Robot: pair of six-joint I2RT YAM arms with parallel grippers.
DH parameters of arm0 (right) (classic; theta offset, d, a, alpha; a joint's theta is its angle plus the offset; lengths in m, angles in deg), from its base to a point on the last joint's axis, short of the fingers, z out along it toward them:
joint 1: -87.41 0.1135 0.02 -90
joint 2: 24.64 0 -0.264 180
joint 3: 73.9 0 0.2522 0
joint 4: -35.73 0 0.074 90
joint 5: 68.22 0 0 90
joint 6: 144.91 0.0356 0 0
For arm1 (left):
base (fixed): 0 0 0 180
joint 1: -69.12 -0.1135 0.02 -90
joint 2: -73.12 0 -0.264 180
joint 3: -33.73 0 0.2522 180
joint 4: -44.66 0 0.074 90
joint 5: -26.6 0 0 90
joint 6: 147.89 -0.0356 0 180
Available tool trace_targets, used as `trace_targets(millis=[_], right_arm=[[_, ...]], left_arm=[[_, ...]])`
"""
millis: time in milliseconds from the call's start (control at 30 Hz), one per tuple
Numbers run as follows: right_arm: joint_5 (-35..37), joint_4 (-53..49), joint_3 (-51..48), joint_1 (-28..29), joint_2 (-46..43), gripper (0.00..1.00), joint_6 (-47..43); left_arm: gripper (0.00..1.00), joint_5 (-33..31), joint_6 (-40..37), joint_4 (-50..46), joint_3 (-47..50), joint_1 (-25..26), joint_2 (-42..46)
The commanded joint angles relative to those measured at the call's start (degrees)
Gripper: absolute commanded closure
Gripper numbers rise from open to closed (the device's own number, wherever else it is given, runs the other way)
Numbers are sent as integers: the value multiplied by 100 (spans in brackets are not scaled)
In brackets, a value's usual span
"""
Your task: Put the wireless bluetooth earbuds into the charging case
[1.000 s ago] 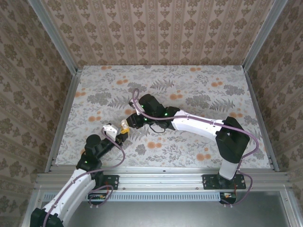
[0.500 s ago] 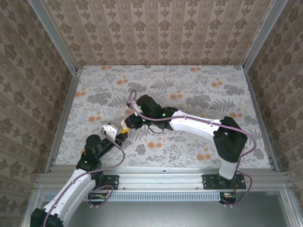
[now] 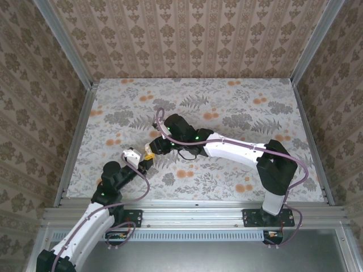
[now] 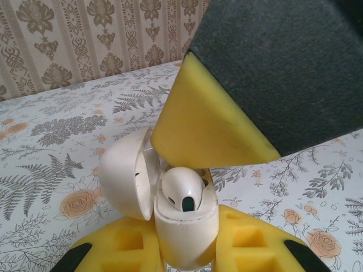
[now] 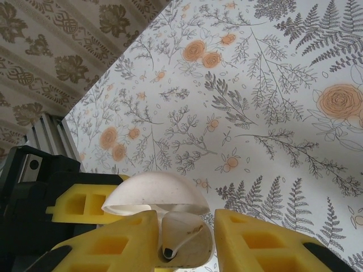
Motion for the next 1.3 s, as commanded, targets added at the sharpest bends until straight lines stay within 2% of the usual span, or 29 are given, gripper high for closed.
trace_targets(millis=[0, 633, 833, 1000, 1267], right_arm=[[-64, 280, -130, 23, -338, 66, 70], [-491, 732, -613, -298, -738, 66, 756], [-1296, 1168, -928, -688, -868, 68, 1170], [-1775, 1633, -1380, -897, -1108, 69, 1218], [-1853, 1003, -1358, -1096, -1266, 68, 1005]], left_arm=[[100, 64, -43, 87, -144, 19, 78], [100, 107, -30, 92, -158, 13, 79], [100, 197, -67, 157, -158, 20, 81], [100, 626, -80, 375, -115, 24, 83], [100, 774, -89, 497, -105, 21, 70]])
